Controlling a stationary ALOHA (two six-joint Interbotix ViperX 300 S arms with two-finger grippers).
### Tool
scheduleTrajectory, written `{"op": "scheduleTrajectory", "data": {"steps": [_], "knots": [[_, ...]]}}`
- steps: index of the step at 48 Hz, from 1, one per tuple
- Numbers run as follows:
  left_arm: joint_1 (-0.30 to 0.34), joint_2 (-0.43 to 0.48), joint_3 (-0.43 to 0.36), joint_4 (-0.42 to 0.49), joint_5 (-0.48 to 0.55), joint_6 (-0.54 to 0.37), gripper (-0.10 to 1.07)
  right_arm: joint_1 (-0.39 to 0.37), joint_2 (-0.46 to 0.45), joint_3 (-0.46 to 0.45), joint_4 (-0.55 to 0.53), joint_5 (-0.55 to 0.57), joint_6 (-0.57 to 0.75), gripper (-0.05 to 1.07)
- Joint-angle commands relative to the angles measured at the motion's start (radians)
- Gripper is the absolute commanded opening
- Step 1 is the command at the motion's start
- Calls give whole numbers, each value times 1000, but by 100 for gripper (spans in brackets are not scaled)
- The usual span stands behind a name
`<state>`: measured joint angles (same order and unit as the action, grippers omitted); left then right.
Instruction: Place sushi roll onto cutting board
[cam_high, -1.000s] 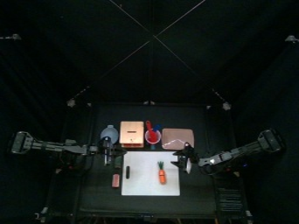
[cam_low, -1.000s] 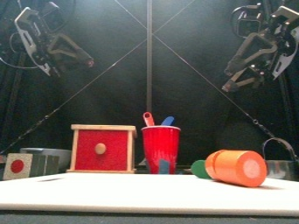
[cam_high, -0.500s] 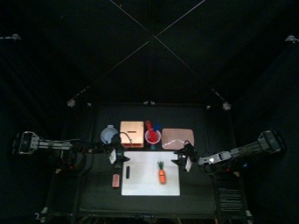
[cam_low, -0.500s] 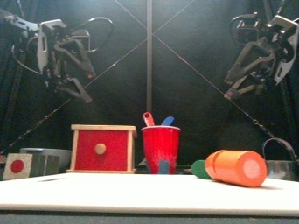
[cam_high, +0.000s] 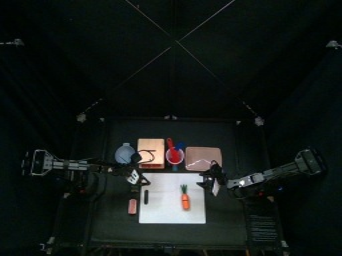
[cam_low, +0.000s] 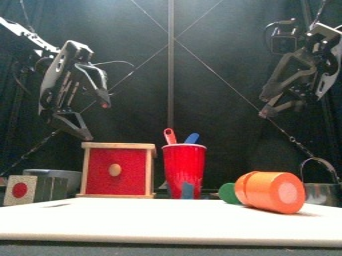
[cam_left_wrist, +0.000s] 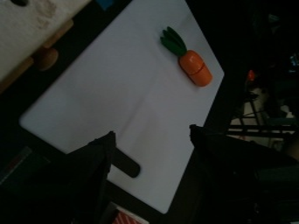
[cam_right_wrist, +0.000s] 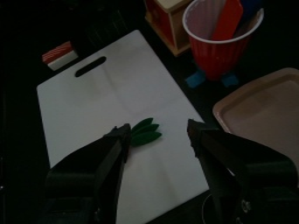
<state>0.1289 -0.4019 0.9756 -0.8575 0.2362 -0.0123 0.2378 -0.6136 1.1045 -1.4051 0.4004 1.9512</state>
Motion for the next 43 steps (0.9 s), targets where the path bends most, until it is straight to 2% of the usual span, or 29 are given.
{"op": "scheduleTrajectory", "data": {"steps": [1, 6, 13, 18, 21, 27, 32, 43], "knots": [[17, -15, -17, -17, 31, 0, 99, -5, -3, -8, -2, 0, -2, 88], [44, -41, -29, -14, 137, 0, 98, -3, -5, -5, -2, -2, 0, 88], [149, -58, -71, 44, 287, -5, 98, -6, -3, -5, 3, 0, 0, 88], [204, -46, -123, 152, 383, -38, 98, -9, -3, -3, 5, 0, 0, 88], [213, -32, -160, 261, 443, -87, 98, -12, -2, -2, 8, 0, 0, 88], [213, -8, -187, 426, 523, -232, 98, -12, -2, -2, 21, 0, 0, 88], [199, -2, -179, 505, 537, -388, 98, -11, 0, 0, 38, -2, 0, 88], [66, -3, -115, 655, 495, -721, 98, -12, 2, 3, 37, 0, -2, 88]]}}
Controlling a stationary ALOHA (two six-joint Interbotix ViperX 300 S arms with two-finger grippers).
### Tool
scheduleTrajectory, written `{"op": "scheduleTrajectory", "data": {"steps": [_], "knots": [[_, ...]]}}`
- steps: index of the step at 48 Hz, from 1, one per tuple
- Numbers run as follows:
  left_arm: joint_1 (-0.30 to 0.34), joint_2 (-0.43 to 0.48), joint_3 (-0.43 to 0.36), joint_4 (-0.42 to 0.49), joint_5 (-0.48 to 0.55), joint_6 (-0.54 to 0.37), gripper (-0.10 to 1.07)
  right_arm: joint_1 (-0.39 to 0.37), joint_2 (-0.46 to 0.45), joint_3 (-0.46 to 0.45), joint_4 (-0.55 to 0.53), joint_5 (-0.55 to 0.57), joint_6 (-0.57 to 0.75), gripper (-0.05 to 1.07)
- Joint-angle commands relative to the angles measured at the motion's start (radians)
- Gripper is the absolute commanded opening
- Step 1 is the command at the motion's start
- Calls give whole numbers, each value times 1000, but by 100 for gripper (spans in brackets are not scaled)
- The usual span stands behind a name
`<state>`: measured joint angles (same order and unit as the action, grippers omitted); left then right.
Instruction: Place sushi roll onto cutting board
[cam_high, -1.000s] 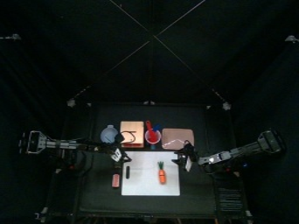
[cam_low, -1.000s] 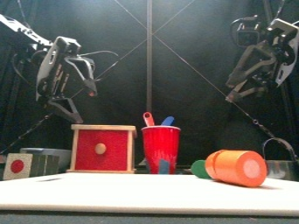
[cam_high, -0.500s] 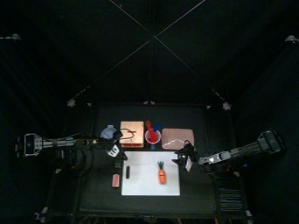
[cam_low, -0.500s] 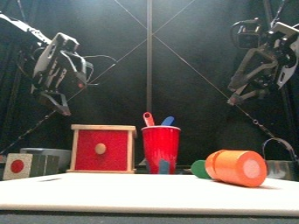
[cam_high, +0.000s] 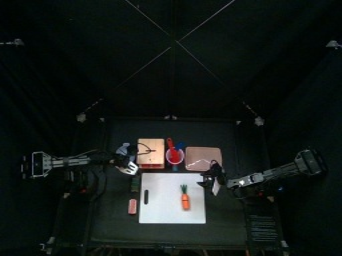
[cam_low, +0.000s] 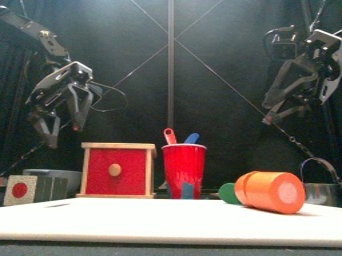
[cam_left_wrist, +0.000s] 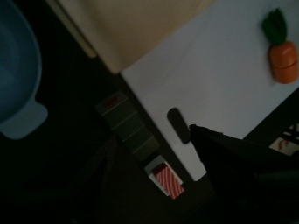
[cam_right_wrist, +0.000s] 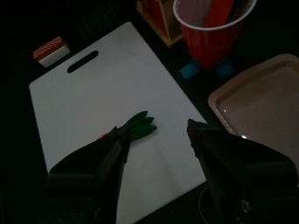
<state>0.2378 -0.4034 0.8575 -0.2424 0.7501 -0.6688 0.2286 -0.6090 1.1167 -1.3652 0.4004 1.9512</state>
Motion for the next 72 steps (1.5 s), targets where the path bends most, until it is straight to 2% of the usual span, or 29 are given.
{"op": "scheduleTrajectory", "data": {"steps": [1, 11, 23, 36, 47, 56, 60, 72], "knots": [[-55, -2, 11, 54, -21, -94, 98, -3, -3, -8, -3, -2, -2, 88], [-146, 0, 57, 189, -83, -348, 98, -3, -3, -5, -8, 0, -2, 88], [-181, 20, 98, 348, -143, -518, 98, -2, -3, 0, 0, -2, 2, 88], [-232, 109, 101, 368, -221, -554, 98, -3, 0, 2, 0, -2, 3, 88], [-279, 201, 80, 365, -221, -555, 98, 0, 0, 2, 0, 0, 3, 88], [-287, 224, 55, 367, -218, -565, 97, 0, 0, 0, 2, -2, 5, 88], [-287, 229, 55, 373, -218, -578, 91, 0, 0, 2, 9, 0, 3, 88], [-301, 236, 67, 374, -218, -618, 63, 3, 0, 2, 28, -2, 2, 88]]}}
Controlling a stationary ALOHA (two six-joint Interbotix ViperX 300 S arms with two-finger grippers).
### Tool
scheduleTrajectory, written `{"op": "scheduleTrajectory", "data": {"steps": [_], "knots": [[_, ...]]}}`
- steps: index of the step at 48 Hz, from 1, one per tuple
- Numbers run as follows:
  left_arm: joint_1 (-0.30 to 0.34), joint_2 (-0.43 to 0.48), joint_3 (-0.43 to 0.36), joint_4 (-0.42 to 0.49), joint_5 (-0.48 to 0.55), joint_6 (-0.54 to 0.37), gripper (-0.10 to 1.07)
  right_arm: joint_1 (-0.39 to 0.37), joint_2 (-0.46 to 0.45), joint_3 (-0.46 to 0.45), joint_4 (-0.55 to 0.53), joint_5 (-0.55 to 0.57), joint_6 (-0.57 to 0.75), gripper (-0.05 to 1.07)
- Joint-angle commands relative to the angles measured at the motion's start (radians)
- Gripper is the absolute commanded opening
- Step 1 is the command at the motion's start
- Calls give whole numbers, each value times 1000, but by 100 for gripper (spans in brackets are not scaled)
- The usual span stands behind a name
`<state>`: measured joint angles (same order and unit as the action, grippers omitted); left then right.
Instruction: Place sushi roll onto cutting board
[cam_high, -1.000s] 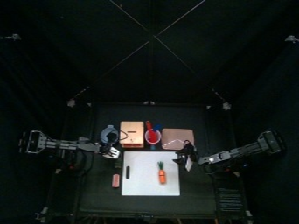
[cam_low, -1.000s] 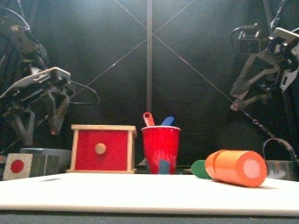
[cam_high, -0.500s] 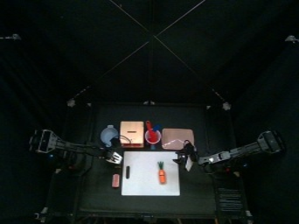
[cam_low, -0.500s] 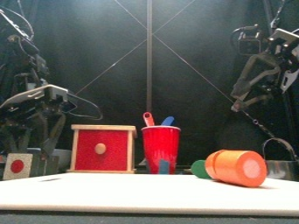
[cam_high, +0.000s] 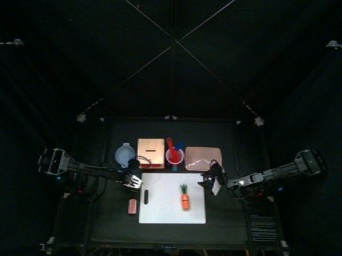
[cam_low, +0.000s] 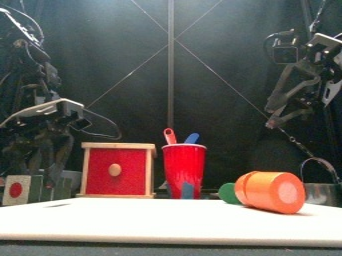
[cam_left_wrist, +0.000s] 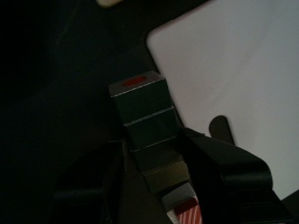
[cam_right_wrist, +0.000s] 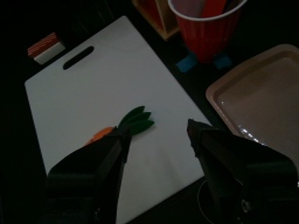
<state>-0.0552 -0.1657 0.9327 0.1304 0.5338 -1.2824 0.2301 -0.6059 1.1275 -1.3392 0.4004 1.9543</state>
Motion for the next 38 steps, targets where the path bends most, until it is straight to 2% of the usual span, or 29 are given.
{"op": "scheduleTrajectory", "data": {"steps": [1, 11, 17, 22, 29, 38], "knots": [[-9, -3, -8, 2, 0, -6, 62, 2, -3, -9, 2, -2, -2, 88], [-25, -77, -48, 5, 72, -6, 60, 2, -5, -9, 0, 0, -2, 88], [-40, -129, -103, 20, 117, -6, 60, 3, -3, -9, 0, 0, -3, 88], [-51, -124, -166, 23, 117, -6, 60, 2, -3, -9, -2, 2, -3, 88], [-77, -46, -279, 20, 117, -8, 60, 3, -5, -11, 3, 3, -2, 88], [-115, 163, -460, -12, 118, -20, 60, 3, -17, -9, 21, 3, -6, 88]]}}
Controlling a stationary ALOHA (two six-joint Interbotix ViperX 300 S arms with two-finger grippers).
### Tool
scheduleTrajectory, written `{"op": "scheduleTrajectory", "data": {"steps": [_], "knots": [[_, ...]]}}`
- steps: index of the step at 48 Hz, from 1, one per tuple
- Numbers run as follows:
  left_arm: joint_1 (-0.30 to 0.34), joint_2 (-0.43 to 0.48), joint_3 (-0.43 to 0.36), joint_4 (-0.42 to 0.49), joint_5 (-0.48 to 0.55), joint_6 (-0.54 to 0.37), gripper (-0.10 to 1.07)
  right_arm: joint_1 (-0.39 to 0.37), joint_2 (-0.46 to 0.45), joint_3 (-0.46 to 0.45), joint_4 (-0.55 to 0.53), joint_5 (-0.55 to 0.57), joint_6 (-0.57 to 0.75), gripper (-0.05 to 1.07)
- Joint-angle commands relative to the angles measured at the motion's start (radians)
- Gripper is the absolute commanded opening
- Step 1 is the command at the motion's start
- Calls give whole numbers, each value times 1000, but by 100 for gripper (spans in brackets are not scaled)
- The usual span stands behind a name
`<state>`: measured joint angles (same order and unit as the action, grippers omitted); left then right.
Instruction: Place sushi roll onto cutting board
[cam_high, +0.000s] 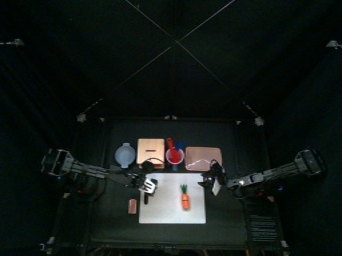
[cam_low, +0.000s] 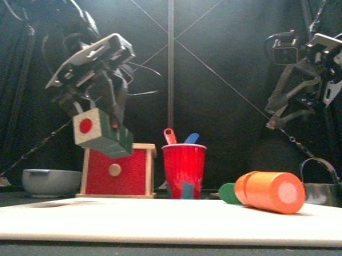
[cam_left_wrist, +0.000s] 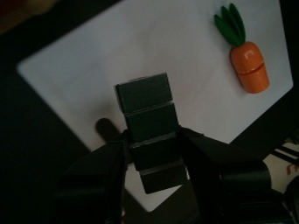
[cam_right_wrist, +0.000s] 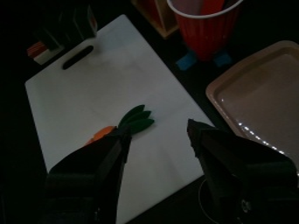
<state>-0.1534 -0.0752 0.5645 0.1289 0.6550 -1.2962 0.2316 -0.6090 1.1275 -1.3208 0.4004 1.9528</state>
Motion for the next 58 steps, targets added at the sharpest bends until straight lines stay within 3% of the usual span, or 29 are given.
{"op": "scheduleTrajectory", "data": {"steps": [1, 13, 24, 35, 51, 58], "knots": [[-21, 95, -112, -14, -2, -6, 60, 2, -17, -8, 5, 3, -5, 88], [-44, 336, -357, -17, 12, -37, 60, 3, -46, 25, 11, 3, -5, 88], [-40, 408, -459, 69, 120, -150, 61, 20, -80, 52, 23, 5, -5, 88], [-44, 422, -479, 179, 137, -281, 69, 26, -109, 63, 21, 17, -6, 88], [-55, 431, -479, 150, 137, -291, 95, 29, -115, 64, 23, 17, -5, 88], [-69, 402, -471, 155, 138, -268, 96, 35, -115, 64, 26, 17, -3, 88]]}}
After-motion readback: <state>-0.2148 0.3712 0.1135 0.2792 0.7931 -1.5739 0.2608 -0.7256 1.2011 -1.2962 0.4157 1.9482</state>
